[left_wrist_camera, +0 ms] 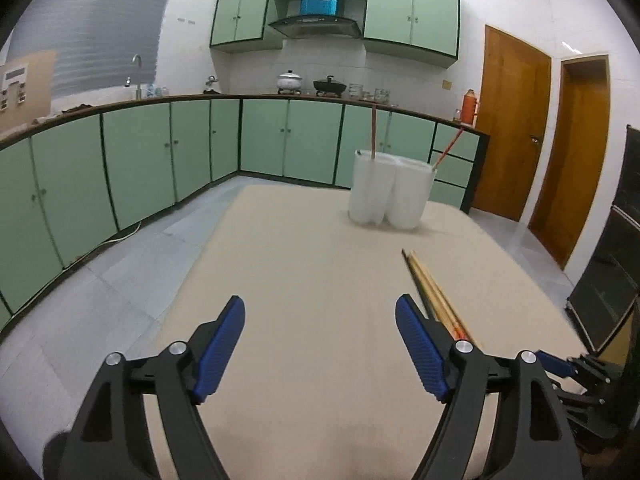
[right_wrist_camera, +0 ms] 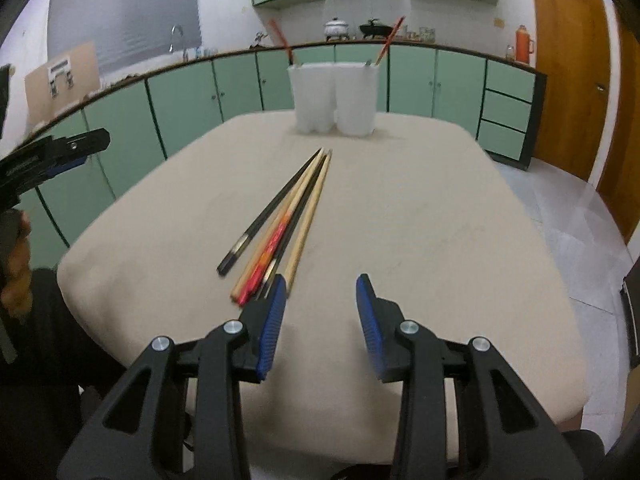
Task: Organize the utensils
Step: 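Move both tools back to the remaining chopsticks, then grasp a plain wooden chopstick with the right tool while the left tool grasps a black chopstick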
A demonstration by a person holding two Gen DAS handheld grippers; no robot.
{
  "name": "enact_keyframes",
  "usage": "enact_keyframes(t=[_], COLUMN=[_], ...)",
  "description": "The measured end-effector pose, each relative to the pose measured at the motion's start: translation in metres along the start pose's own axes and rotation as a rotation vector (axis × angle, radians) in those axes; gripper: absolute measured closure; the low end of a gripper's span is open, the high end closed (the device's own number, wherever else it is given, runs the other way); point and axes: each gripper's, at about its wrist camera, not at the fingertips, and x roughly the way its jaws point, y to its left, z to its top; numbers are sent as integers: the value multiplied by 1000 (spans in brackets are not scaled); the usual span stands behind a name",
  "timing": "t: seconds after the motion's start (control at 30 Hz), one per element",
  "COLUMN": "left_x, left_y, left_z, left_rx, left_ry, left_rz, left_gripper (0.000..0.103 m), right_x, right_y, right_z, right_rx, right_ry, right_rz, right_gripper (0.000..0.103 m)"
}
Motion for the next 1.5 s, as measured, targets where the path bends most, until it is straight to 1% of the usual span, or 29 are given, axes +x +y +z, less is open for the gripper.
enact_keyframes(t=[0.07, 0.13, 0.3, 0.47, 0.6, 0.67, 0.7, 0.73, 1.0, 1.17, 1.27, 1.43, 1.47, 1.5], left_x=[0, 0, 7, 13, 20, 23, 25, 27, 45, 56, 62, 64, 65, 64], left_y=[1, 1, -10, -14, -20, -25, -29, -33, -65, -85, -92, -96, -95, -94], left_z=[-9, -15, -28, -33, -38, -41, -42, -44, -50, -59, -62, -62, -62, -63], left_rx=[-32, -37, -2, 8, 27, 41, 50, 59, 119, 165, 181, 194, 191, 189], left_ry=[21, 35, 78, 105, 133, 150, 157, 163, 180, 200, 212, 198, 193, 188], left_rz=[-6, -9, -28, -42, -52, -61, -64, -71, -106, -133, -135, -124, -118, -110], left_gripper=[27, 27, 27, 27, 27, 27, 27, 27, 29, 31, 31, 32, 36, 43], right_x=[5, 8, 14, 20, 24, 25, 25, 25, 20, 19, 20, 21, 21, 21], right_y=[2, 6, 17, 13, 12, 9, 9, 7, -17, -25, -25, -24, -24, -24], right_z=[-3, -6, -8, -5, -4, -3, -2, -2, -5, -7, -7, -7, -8, -8], right_rx=[-7, -14, -65, -58, -65, -50, -46, -43, 36, 60, 58, 59, 60, 63], right_ry=[17, 27, 23, 14, 5, 2, 0, -1, -13, -13, -15, -19, -19, -20], right_rz=[1, 1, -8, -9, -7, -5, -14, -22, -73, -80, -78, -77, -77, -76], right_gripper=[68, 68, 68, 71, 79, 85, 92, 96, 97, 97, 97, 96, 96, 96])
